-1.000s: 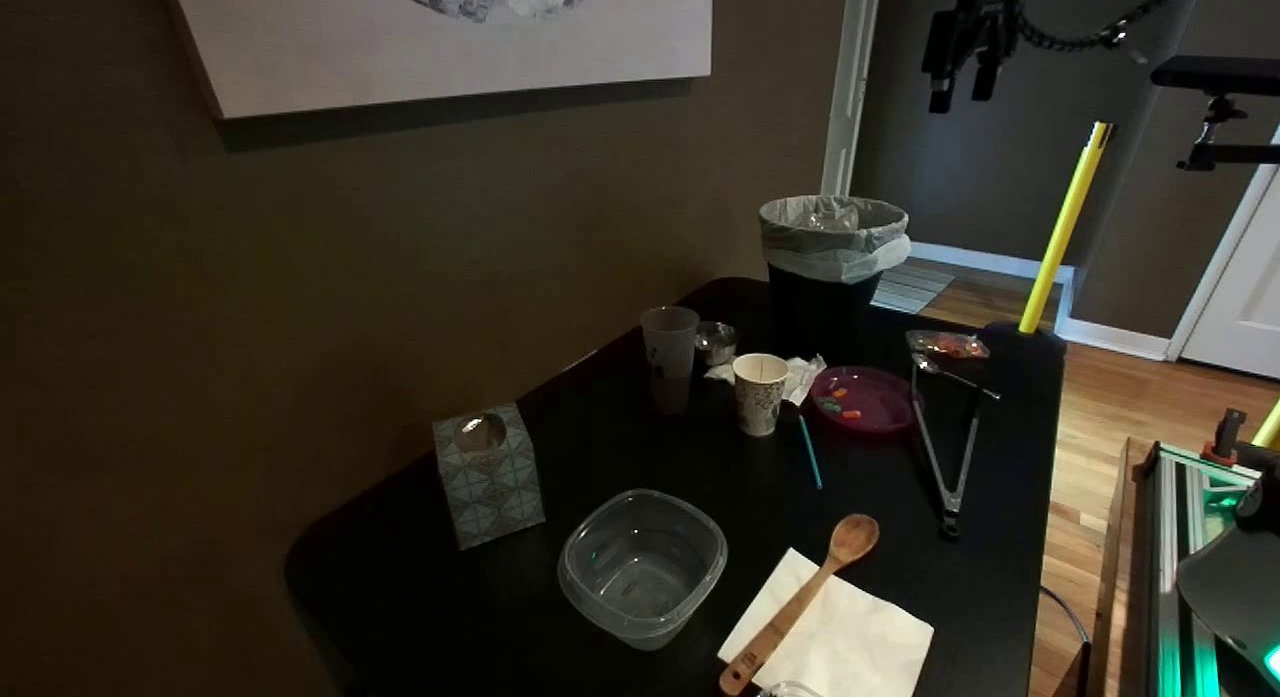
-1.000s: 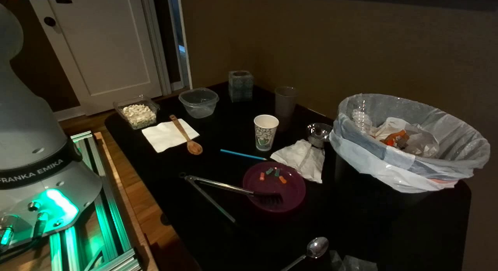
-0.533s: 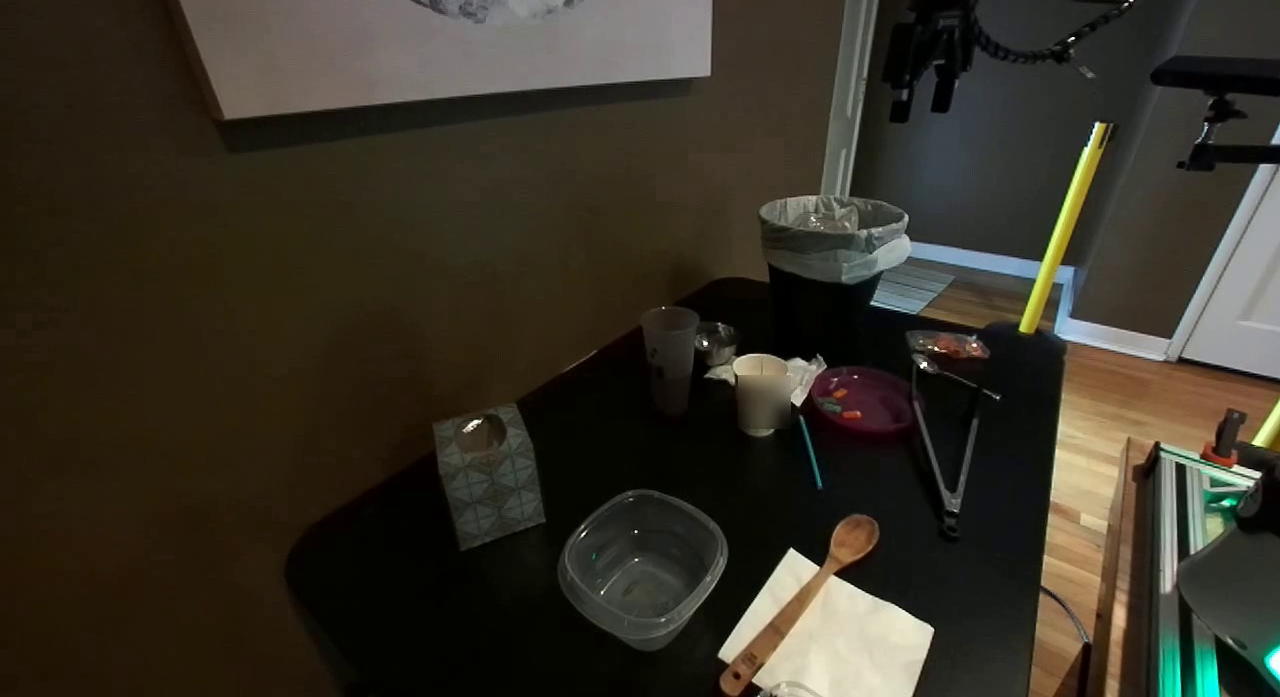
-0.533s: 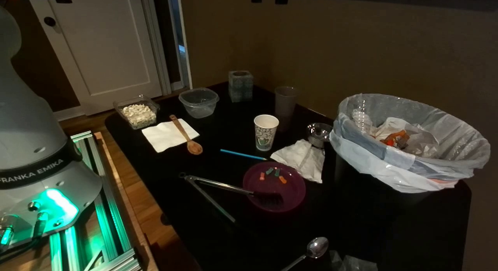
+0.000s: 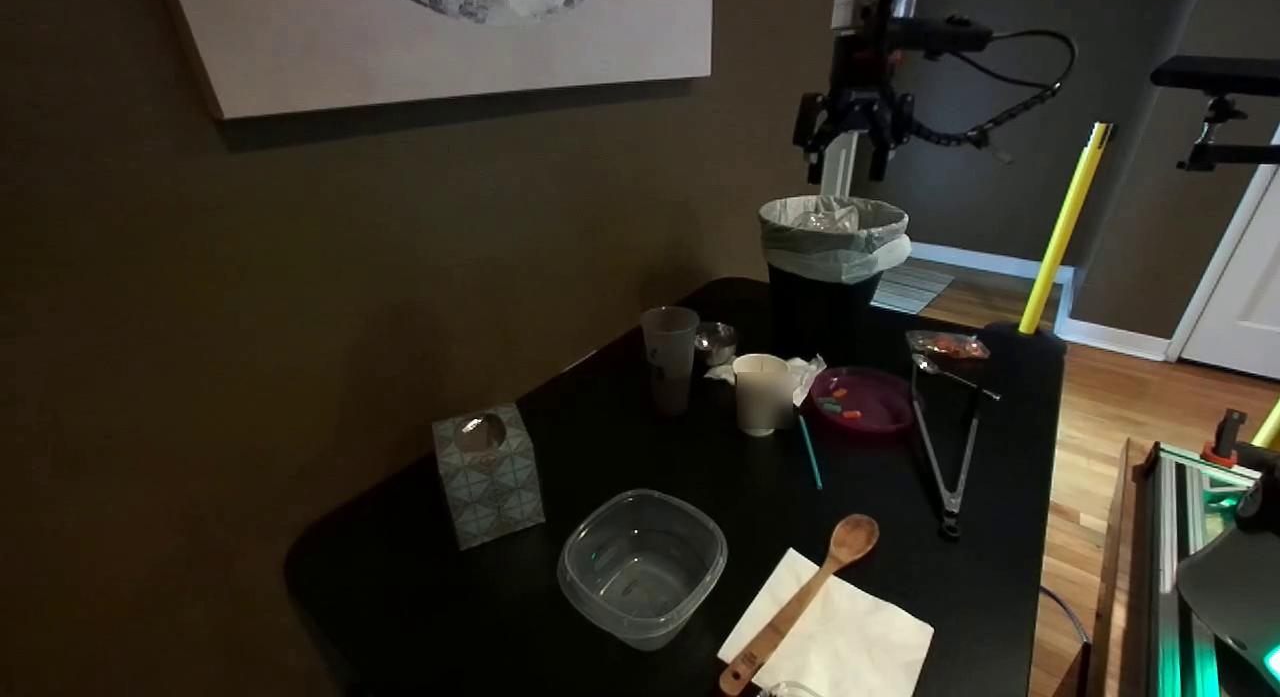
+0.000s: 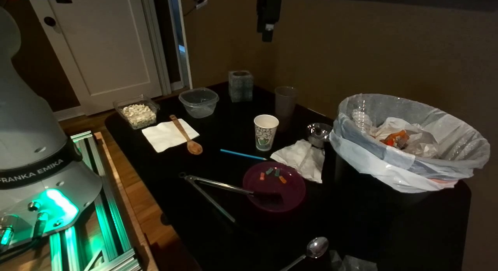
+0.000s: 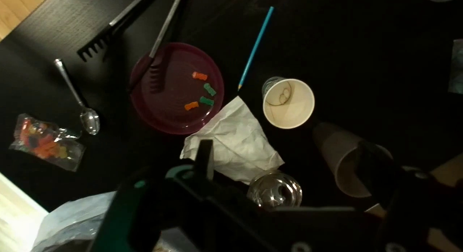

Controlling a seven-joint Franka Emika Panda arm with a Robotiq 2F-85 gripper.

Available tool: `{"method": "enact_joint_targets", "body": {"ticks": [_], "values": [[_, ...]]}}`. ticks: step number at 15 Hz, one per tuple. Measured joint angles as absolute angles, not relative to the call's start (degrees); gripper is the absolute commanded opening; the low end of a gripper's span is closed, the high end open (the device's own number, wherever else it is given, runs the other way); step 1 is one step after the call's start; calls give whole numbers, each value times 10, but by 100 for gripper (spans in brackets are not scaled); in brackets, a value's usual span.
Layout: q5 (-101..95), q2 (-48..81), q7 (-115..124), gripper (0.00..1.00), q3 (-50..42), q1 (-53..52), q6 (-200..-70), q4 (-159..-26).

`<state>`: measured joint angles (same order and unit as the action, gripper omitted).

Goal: Put the cup on the plate

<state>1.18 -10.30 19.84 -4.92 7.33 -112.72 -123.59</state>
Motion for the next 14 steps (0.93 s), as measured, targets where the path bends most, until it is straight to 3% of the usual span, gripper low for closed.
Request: {"method": "enact_joint_targets", "body": {"ticks": [8,14], "values": [[13,-90,202,100,-49,74,-1133,-1228],[53,11,219,100,-48,69,-1176,-1204]]}}
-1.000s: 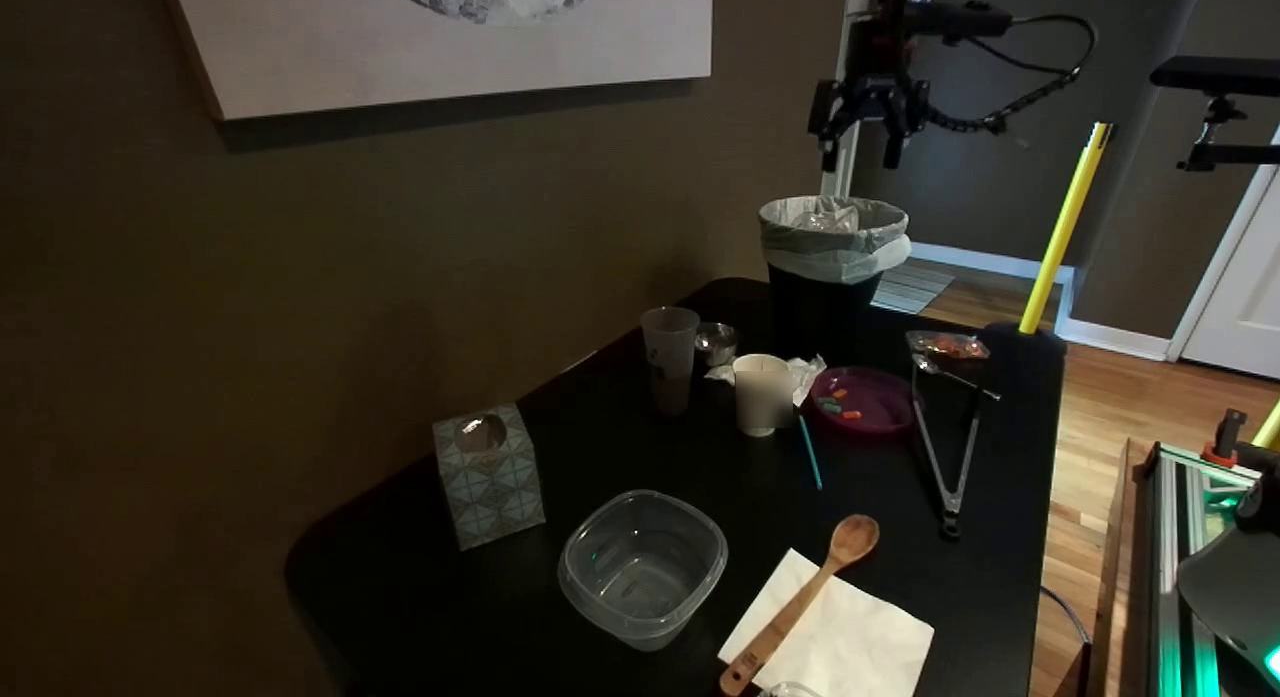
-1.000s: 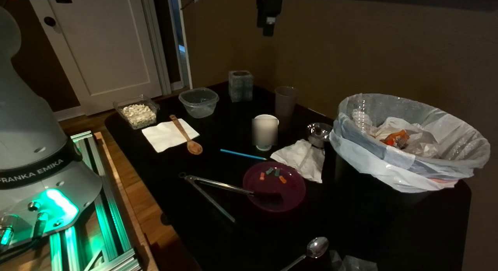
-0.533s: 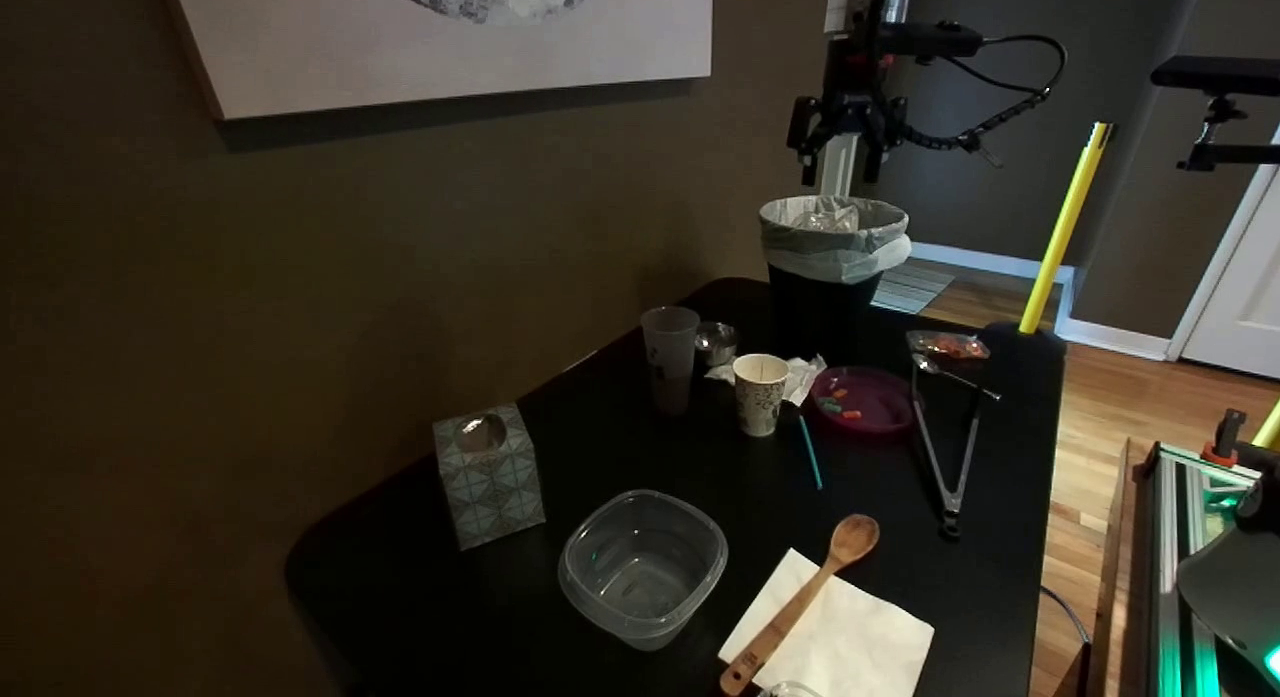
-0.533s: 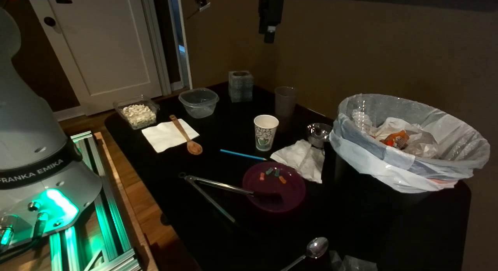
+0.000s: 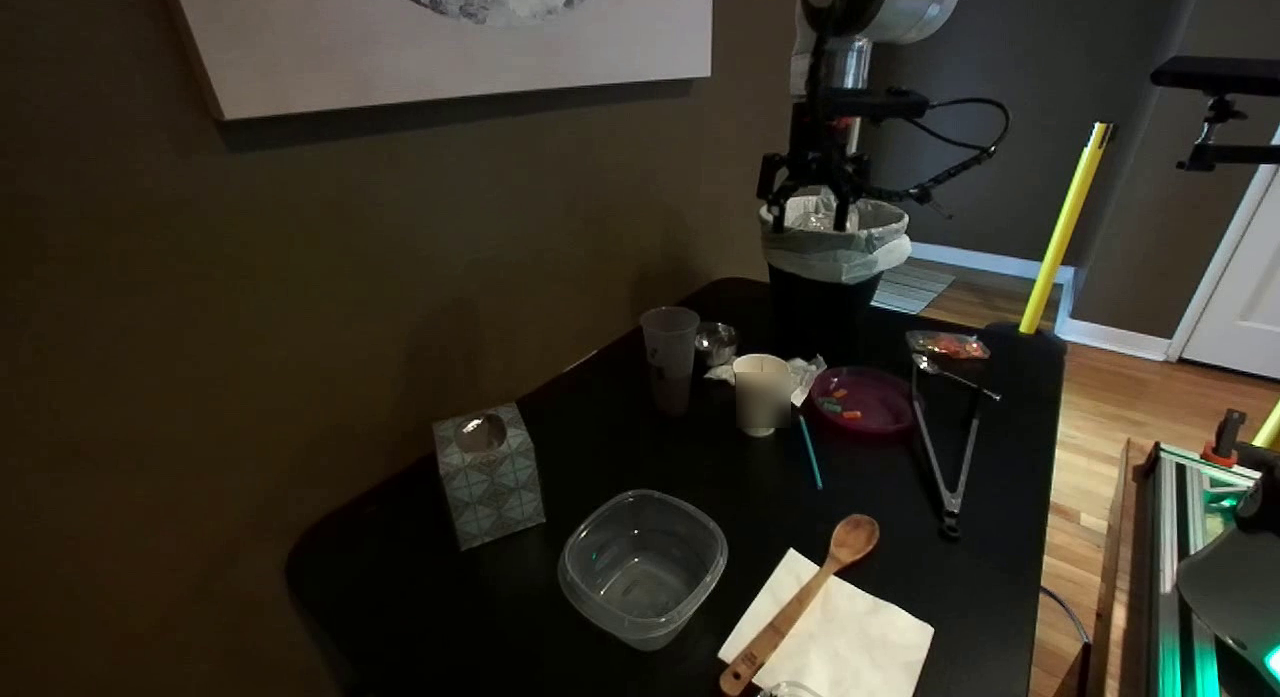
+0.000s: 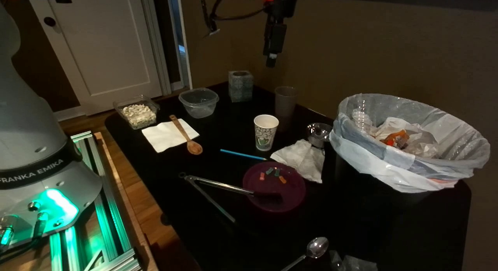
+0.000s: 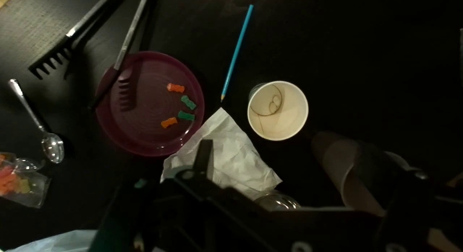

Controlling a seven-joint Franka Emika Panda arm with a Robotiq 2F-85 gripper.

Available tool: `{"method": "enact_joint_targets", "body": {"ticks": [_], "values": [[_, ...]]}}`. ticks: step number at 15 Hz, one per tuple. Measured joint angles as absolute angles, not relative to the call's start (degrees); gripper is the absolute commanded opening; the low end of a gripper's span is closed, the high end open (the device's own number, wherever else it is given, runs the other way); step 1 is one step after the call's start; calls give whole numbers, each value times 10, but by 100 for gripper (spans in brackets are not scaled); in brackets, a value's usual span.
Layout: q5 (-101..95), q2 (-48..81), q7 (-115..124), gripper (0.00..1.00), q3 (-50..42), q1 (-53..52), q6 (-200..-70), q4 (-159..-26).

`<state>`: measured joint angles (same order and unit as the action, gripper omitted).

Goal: Put the cup on the plate

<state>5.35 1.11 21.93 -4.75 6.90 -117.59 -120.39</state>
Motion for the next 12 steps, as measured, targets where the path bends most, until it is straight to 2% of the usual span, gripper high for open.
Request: {"method": "enact_joint_targets", "body": {"ticks": [6,12], "values": [[80,108,176,100,-35,50,-1377,-1225],[100,106,145,100,-26,44,-1404,-1297]]}}
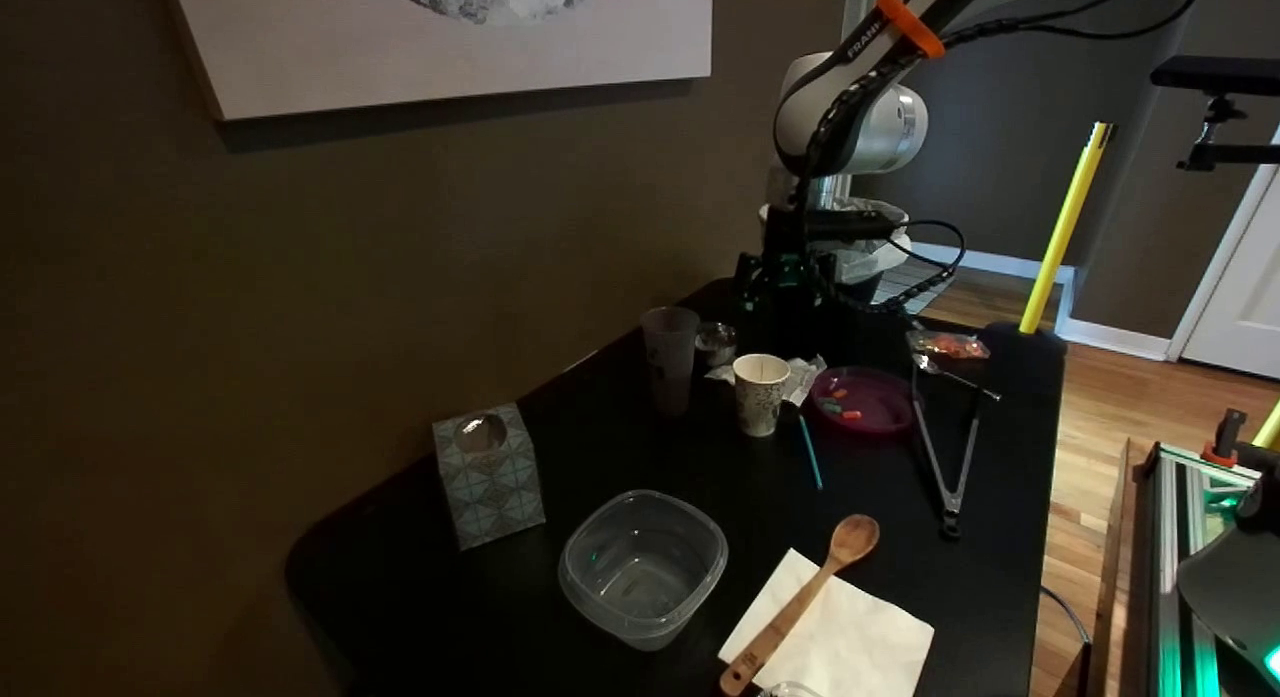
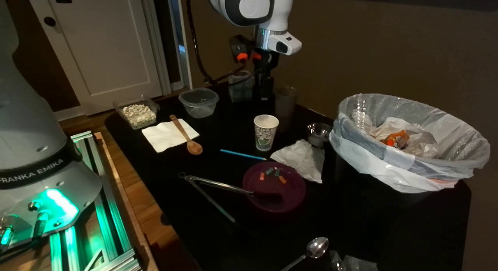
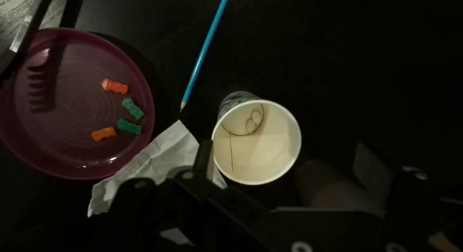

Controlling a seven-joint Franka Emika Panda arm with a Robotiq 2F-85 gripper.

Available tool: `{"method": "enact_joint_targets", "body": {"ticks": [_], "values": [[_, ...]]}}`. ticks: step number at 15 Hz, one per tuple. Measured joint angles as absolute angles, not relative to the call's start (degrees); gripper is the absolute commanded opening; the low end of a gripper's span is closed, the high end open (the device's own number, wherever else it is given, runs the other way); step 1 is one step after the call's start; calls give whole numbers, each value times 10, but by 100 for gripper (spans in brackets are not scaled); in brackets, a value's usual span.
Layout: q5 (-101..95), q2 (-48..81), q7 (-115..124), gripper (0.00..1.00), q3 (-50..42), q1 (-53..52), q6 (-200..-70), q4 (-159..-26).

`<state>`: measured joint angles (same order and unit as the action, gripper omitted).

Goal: Put the cup on the plate

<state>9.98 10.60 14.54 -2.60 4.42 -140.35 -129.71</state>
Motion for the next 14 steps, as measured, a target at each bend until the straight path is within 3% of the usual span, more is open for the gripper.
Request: {"method": "enact_joint_targets", "body": {"ticks": [14], "values": [[104,160,168,100,-45,48,-1416,-1309]]}}
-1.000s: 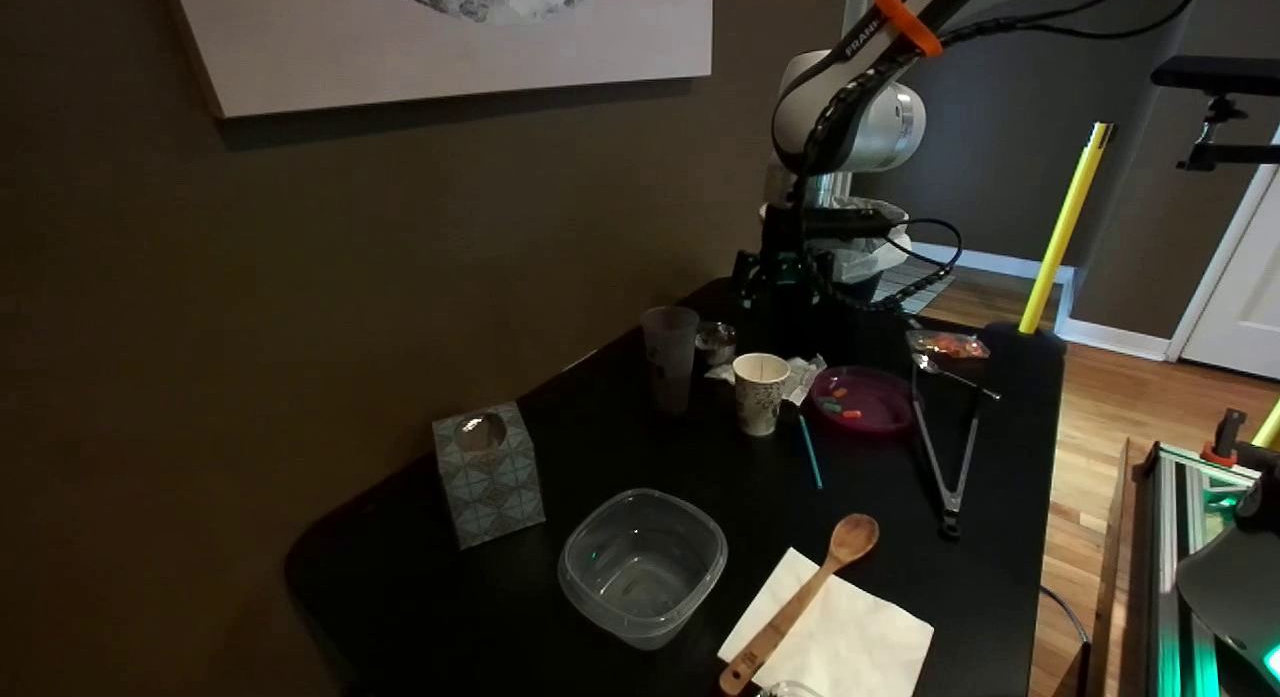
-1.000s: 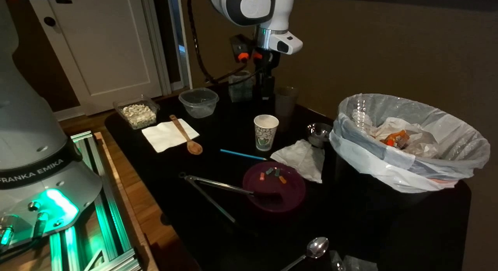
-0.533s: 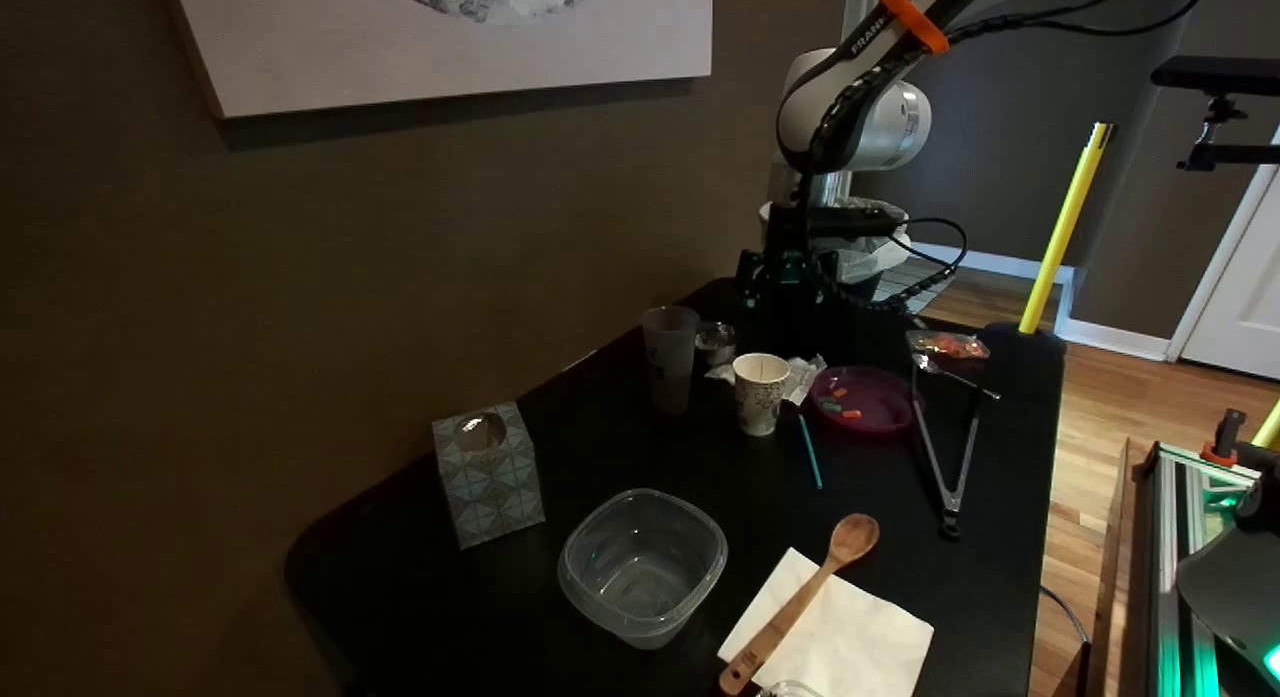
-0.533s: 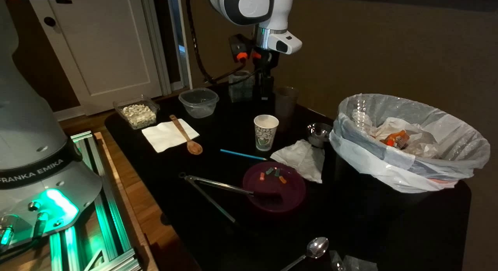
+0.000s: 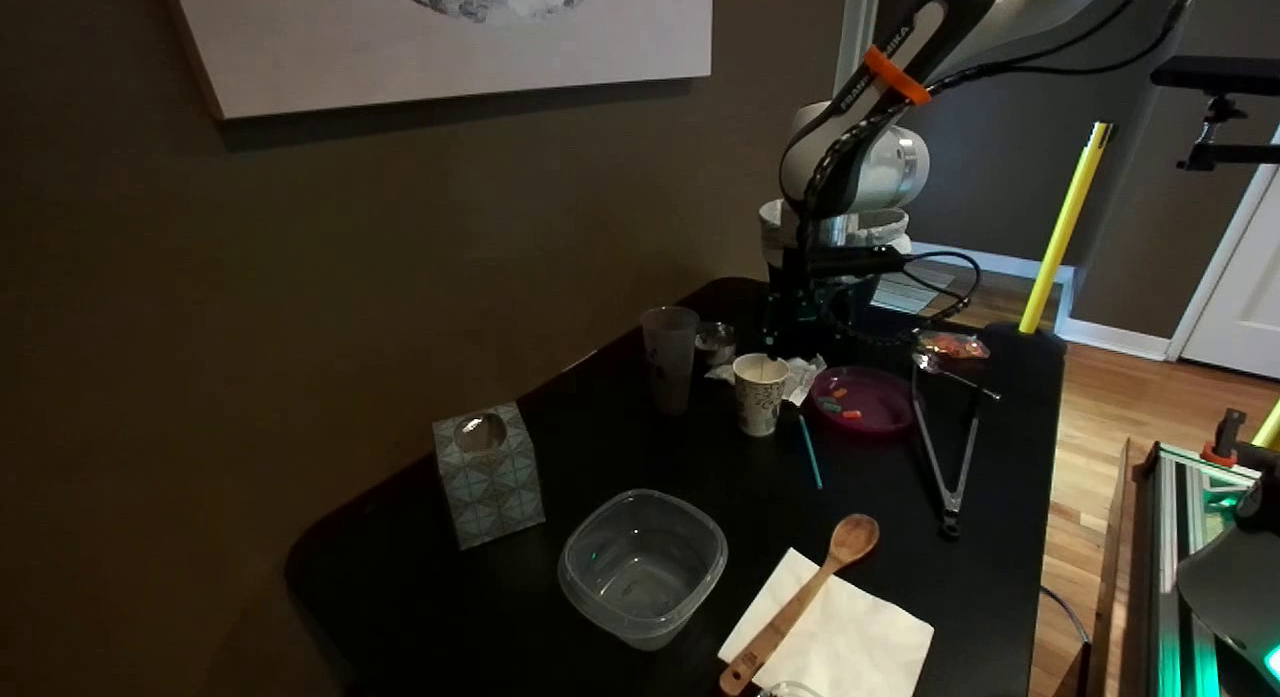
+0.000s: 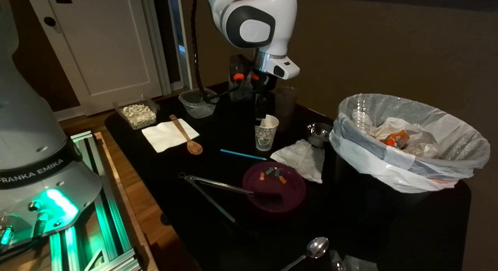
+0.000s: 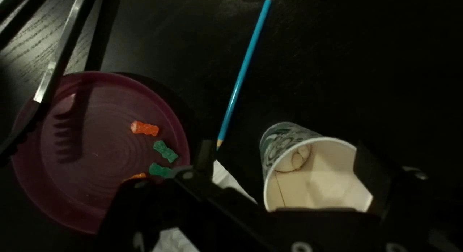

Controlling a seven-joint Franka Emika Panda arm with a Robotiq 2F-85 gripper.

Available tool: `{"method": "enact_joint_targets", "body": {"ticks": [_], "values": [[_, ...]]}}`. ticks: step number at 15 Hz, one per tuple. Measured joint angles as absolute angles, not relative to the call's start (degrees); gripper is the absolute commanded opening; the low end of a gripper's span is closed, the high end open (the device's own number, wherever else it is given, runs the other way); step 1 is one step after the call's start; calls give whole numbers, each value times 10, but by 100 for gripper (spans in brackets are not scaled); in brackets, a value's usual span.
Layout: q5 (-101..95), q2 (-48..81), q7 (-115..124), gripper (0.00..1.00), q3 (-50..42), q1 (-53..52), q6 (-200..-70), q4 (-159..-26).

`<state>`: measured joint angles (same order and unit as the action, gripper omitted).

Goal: Put the cup on the plate

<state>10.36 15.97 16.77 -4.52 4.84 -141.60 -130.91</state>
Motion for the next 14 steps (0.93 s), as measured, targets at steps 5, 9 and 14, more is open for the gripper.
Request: {"method": "enact_joint_targets", "body": {"ticks": [5,9,14], "values": [[121,210,242,100,-58,48,-1440,-1289],[137,226,285,73,-66,48,-1455,-1279],[148,240,299,37,-66,48,-1455,-1269]]}}
